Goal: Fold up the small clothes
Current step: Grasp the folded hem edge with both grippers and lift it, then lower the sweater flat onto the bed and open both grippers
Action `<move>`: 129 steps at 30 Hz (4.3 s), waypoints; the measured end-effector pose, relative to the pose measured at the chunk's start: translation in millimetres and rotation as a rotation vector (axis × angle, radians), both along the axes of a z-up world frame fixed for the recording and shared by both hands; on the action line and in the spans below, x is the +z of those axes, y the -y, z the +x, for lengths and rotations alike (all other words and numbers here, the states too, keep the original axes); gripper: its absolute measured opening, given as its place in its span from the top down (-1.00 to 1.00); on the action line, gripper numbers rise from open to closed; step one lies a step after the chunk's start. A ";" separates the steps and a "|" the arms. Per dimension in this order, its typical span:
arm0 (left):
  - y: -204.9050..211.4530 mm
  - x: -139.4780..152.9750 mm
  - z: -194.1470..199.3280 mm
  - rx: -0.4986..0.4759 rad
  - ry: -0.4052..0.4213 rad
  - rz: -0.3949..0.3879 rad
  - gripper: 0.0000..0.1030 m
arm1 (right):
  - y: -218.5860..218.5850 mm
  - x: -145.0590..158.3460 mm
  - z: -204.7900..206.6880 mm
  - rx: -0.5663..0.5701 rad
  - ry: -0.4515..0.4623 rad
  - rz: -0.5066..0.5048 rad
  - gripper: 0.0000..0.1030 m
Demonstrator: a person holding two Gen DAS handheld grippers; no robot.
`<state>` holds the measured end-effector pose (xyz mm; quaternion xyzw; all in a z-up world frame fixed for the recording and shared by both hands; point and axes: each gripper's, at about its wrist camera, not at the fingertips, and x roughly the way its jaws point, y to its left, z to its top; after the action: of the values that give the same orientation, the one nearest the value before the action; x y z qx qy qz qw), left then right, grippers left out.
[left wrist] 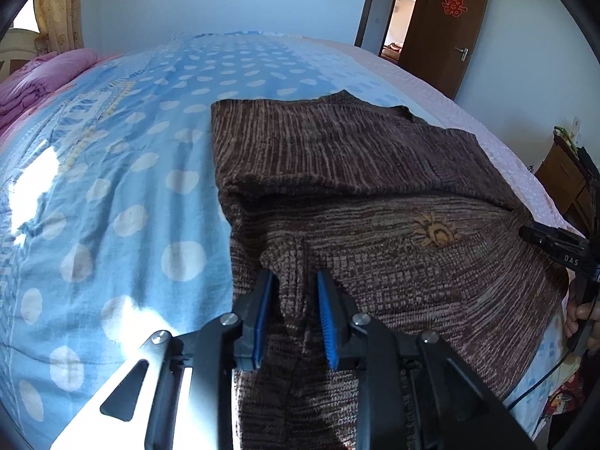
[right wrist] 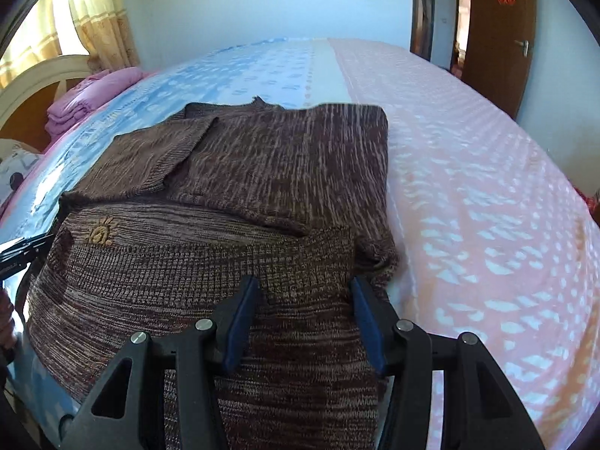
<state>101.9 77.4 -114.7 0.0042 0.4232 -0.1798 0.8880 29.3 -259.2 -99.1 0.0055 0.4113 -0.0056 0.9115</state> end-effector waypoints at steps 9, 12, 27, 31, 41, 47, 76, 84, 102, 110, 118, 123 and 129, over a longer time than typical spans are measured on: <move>-18.7 27.6 -16.4 0.041 0.066 -0.112 0.82 | -15.0 54.7 -50.6 -0.006 0.172 0.001 0.81; -23.8 40.6 -17.6 0.061 0.091 -0.134 0.82 | -16.7 73.6 -62.2 -0.022 0.229 0.015 0.81; -18.5 73.0 44.1 0.154 0.139 -0.101 0.82 | -24.4 114.2 -6.1 -0.042 0.349 -0.121 0.81; -14.6 74.8 77.2 0.185 0.135 -0.108 0.82 | -21.1 114.5 34.8 -0.065 0.356 -0.169 0.81; 11.3 63.5 166.3 0.238 0.146 -0.098 0.82 | 9.3 81.0 139.1 -0.206 0.319 -0.179 0.81; 26.7 13.2 203.2 0.322 0.067 0.013 0.87 | 19.1 28.6 178.7 -0.244 0.200 -0.229 0.81; 46.2 17.3 59.4 0.166 0.048 0.101 0.21 | 9.4 21.7 -15.7 -0.222 0.147 -0.036 0.68; 57.9 3.8 35.8 0.186 0.098 0.217 -0.07 | 34.2 20.8 -29.6 -0.314 0.138 0.030 0.38; 32.6 -4.1 27.3 0.228 0.058 0.049 -0.52 | 10.6 10.9 -34.5 -0.215 0.107 -0.040 0.91; 31.8 -4.4 24.4 0.202 0.055 0.066 -0.52 | 26.2 -0.2 -31.4 -0.267 0.073 -0.033 0.90; 40.0 -4.5 17.7 0.222 0.091 0.159 -0.68 | -8.8 42.3 -51.0 -0.230 0.229 -0.054 0.83; 42.6 -4.9 17.1 0.291 0.106 0.236 -0.99 | -51.6 32.5 -11.9 -0.117 0.194 0.021 0.83; 35.0 -5.8 19.2 0.303 0.082 0.207 -1.00 | -65.9 -11.6 6.1 -0.121 0.097 0.021 0.79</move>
<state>121.1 42.4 -120.6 0.0390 0.3985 0.0007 0.9163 35.3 -193.3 -110.7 0.0403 0.3654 -0.0562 0.9283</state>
